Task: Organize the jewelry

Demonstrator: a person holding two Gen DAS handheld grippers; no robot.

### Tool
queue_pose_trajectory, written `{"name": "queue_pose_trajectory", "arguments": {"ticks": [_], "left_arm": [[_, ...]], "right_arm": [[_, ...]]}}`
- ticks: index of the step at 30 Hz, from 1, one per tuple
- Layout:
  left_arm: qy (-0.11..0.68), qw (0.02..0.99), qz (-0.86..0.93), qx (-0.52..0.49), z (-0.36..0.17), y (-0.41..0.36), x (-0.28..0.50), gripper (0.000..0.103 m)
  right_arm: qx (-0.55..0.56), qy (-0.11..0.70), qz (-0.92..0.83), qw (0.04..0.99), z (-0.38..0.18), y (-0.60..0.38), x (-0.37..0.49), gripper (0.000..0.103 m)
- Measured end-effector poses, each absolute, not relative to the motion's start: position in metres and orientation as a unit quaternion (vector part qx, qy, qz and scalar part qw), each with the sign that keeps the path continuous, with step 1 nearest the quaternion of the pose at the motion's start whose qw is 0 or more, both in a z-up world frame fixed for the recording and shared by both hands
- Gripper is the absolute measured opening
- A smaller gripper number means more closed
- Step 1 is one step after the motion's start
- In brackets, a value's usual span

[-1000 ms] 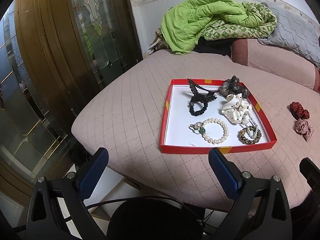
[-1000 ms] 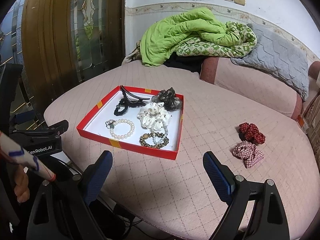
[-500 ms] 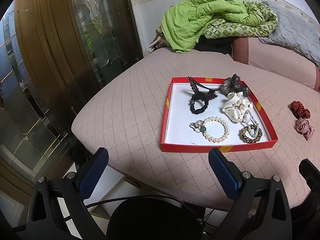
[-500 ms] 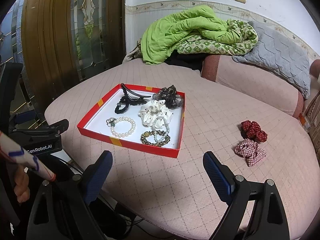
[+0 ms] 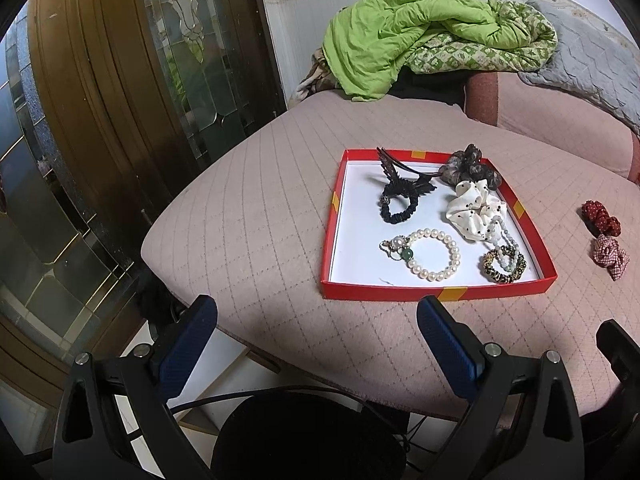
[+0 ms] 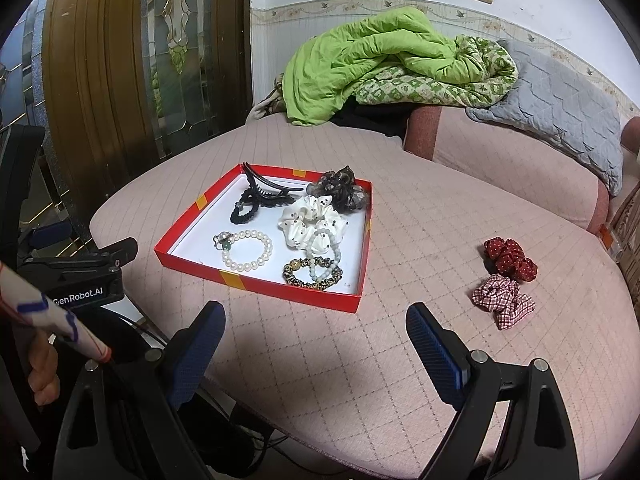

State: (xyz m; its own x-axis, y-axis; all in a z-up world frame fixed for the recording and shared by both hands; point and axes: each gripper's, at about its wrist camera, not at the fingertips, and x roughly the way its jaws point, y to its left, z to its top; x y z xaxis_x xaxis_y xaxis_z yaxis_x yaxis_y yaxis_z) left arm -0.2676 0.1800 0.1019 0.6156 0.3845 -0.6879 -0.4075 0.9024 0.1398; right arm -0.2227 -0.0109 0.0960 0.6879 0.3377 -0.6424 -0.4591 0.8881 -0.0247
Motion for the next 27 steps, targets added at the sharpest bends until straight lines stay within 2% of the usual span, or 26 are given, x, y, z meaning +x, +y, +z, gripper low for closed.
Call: {"name": "queue_pose_trajectory", "arguments": {"ticks": [27], "left_arm": [[0.382, 0.898, 0.217, -0.019, 0.1002, 0.1821, -0.2673, 0.1]], "right_arm": [[-0.089, 0.338, 0.22, 0.911, 0.0912, -0.0098, -0.2211, 0.094]]}}
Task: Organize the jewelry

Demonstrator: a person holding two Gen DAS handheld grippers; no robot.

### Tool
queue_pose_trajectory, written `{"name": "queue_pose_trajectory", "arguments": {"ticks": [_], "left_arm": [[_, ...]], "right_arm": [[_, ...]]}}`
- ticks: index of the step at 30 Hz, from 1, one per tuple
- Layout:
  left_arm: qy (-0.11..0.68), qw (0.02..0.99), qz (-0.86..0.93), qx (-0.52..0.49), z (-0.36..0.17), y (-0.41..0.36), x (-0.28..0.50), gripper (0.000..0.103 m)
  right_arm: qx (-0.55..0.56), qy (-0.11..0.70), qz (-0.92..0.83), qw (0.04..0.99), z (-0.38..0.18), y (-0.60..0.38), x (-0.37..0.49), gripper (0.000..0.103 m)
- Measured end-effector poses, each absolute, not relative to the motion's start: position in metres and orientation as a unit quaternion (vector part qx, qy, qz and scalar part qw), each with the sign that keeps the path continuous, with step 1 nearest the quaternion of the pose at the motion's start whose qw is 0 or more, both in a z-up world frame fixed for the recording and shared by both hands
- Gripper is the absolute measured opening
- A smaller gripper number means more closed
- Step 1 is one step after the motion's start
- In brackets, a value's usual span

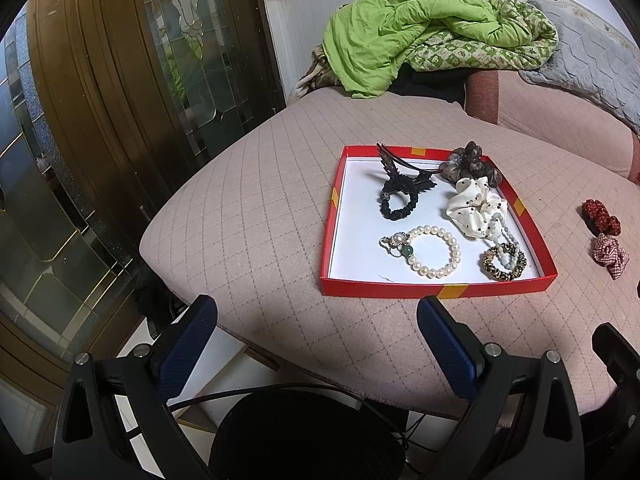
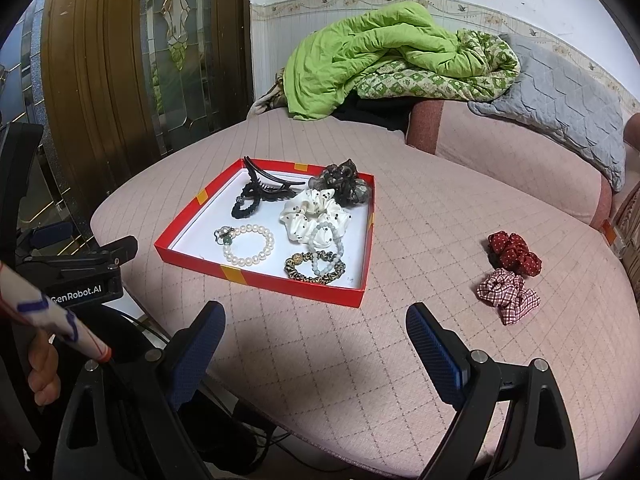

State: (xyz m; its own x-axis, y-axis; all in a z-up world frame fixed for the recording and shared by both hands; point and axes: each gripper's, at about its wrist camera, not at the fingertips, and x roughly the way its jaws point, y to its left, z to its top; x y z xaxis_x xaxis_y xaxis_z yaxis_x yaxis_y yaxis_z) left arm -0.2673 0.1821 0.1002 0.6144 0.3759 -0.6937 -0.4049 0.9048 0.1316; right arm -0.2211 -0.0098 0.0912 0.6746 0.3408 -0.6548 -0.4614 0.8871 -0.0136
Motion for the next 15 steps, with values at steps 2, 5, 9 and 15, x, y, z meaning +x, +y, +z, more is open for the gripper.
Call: {"name": "queue_pose_trajectory", "arguments": {"ticks": [2, 5, 9, 15], "left_arm": [[0.382, 0.898, 0.218, -0.019, 0.0999, 0.1828, -0.2674, 0.1], [0.382, 0.898, 0.218, -0.02, 0.0987, 0.1826, -0.2678, 0.1], [0.384, 0.897, 0.219, -0.02, 0.0972, 0.1839, -0.2678, 0.1], [0.385, 0.896, 0.219, -0.021, 0.0954, 0.1849, -0.2676, 0.1]], "right_arm": [[-0.088, 0.339, 0.22, 0.91, 0.0905, -0.0096, -0.2215, 0.094], [-0.088, 0.34, 0.221, 0.91, 0.0902, -0.0093, -0.2215, 0.094], [-0.088, 0.341, 0.221, 0.91, 0.0899, -0.0096, -0.2211, 0.094], [-0.086, 0.344, 0.221, 0.909, 0.0892, -0.0102, -0.2204, 0.094]]}}
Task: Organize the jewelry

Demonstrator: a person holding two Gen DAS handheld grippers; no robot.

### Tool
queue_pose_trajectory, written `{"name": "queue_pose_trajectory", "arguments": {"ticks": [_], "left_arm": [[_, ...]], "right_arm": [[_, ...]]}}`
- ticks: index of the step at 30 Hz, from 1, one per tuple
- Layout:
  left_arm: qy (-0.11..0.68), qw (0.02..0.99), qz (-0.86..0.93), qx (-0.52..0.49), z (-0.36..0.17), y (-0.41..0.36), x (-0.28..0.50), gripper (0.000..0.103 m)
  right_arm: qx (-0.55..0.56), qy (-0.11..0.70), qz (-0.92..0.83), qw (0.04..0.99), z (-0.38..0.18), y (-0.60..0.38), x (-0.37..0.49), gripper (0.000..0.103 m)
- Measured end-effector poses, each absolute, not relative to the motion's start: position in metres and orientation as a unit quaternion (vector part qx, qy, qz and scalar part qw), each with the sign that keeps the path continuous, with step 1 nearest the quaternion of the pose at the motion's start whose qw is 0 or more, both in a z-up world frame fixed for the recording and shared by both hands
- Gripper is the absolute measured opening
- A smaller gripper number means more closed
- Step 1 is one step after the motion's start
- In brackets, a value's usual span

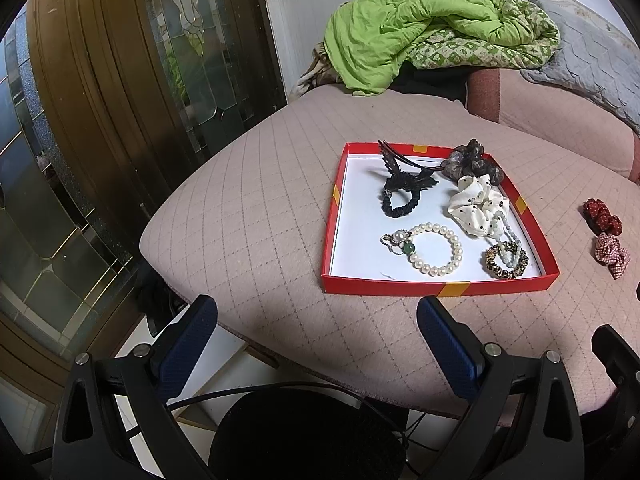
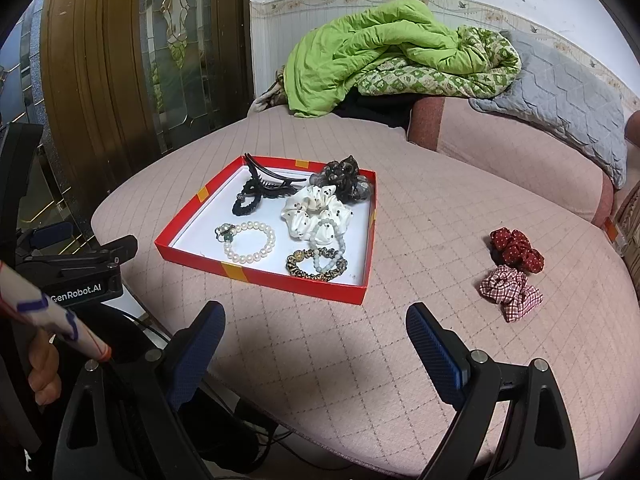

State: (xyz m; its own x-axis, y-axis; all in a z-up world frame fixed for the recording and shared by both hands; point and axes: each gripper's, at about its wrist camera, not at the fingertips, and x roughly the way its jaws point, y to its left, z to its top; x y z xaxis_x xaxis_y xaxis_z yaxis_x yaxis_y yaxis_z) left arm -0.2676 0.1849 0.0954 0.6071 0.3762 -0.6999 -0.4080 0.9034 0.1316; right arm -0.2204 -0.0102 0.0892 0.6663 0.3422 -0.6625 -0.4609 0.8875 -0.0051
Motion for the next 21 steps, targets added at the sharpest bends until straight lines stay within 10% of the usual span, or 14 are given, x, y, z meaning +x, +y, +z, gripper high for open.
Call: {"name": "queue_pose_trajectory", "arguments": {"ticks": [21], "left_arm": [[0.391, 0.892, 0.225, -0.011, 0.0968, 0.184, -0.2641, 0.1]], "right_arm": [[-0.086, 0.343, 0.22, 0.909, 0.0893, -0.0114, -0.2196, 0.094]]}}
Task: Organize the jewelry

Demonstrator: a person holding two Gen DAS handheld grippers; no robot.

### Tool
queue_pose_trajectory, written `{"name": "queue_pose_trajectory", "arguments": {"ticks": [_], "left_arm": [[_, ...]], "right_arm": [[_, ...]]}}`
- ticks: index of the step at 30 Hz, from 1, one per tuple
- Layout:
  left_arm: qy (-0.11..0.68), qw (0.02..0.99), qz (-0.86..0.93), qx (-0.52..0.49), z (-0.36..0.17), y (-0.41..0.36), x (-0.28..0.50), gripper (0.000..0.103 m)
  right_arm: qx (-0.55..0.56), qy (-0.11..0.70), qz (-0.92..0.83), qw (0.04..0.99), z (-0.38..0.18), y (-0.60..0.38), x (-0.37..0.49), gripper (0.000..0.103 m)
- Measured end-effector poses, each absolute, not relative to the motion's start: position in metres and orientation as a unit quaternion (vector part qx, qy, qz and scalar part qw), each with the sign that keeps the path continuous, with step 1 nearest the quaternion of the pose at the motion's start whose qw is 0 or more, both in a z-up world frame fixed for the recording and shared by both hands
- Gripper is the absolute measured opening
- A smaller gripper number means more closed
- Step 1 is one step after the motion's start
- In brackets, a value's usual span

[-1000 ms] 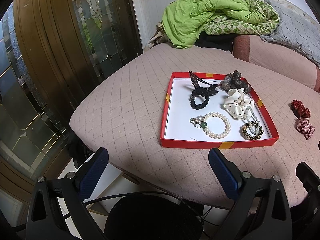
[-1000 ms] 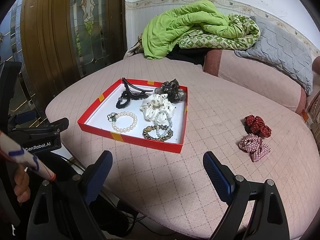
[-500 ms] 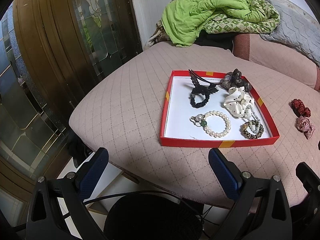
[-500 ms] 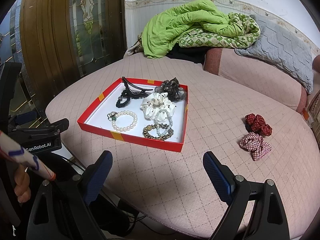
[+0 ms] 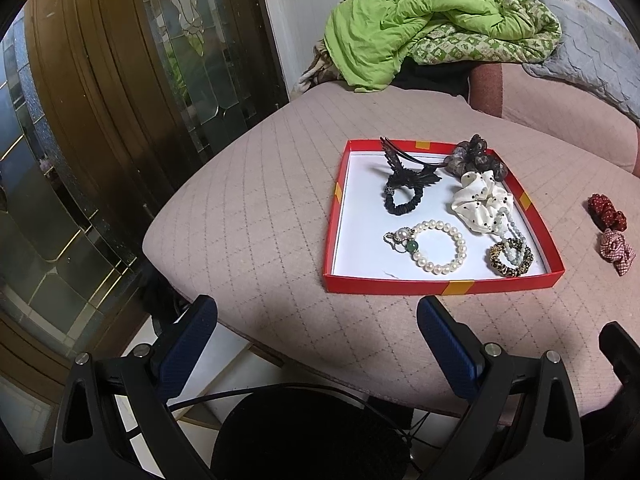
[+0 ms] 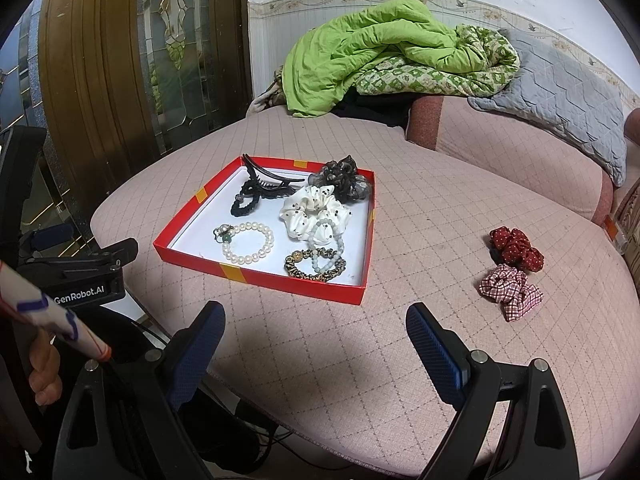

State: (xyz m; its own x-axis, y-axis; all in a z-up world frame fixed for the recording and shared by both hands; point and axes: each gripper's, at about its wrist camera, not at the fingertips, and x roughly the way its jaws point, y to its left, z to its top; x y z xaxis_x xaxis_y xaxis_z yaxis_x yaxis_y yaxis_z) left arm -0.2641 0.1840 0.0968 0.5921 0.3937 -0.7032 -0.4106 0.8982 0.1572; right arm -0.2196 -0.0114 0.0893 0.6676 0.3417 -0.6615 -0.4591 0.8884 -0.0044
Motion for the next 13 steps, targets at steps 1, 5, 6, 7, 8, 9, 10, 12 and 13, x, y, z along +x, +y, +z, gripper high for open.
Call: {"name": "queue_pose_trajectory", "arguments": {"ticks": [1, 5, 6, 7, 8, 9, 10, 12, 13], "left_arm": [[0.391, 0.893, 0.224, -0.011, 0.097, 0.183, -0.264, 0.1], [0.391, 0.893, 0.224, -0.008, 0.1, 0.184, -0.262, 0.1], [0.392, 0.892, 0.226, -0.005, 0.101, 0.182, -0.262, 0.1], [0.39, 0.892, 0.229, 0.001, 0.102, 0.181, -0.26, 0.1], [0.389, 0.891, 0.232, 0.005, 0.104, 0.18, -0.26, 0.1], [0.388, 0.891, 0.237, 0.013, 0.106, 0.177, -0.259, 0.1], [0.386, 0.892, 0.234, 0.021, 0.108, 0.172, -0.257, 0.1], [0.387, 0.897, 0.21, 0.026, 0.112, 0.162, -0.253, 0.1], [0.387, 0.9, 0.196, 0.029, 0.114, 0.155, -0.249, 0.1]], "right_arm": [[-0.085, 0.343, 0.219, 0.909, 0.089, -0.012, -0.219, 0.094], [-0.083, 0.342, 0.218, 0.91, 0.09, -0.014, -0.219, 0.094], [-0.083, 0.342, 0.218, 0.91, 0.091, -0.014, -0.218, 0.094], [-0.082, 0.342, 0.218, 0.911, 0.091, -0.015, -0.218, 0.094], [-0.08, 0.341, 0.217, 0.911, 0.092, -0.017, -0.218, 0.094], [-0.079, 0.34, 0.216, 0.912, 0.093, -0.018, -0.219, 0.094], [-0.074, 0.337, 0.211, 0.914, 0.095, -0.022, -0.218, 0.094], [-0.063, 0.334, 0.201, 0.919, 0.097, -0.03, -0.216, 0.094], [-0.057, 0.331, 0.192, 0.922, 0.099, -0.038, -0.213, 0.094]]}}
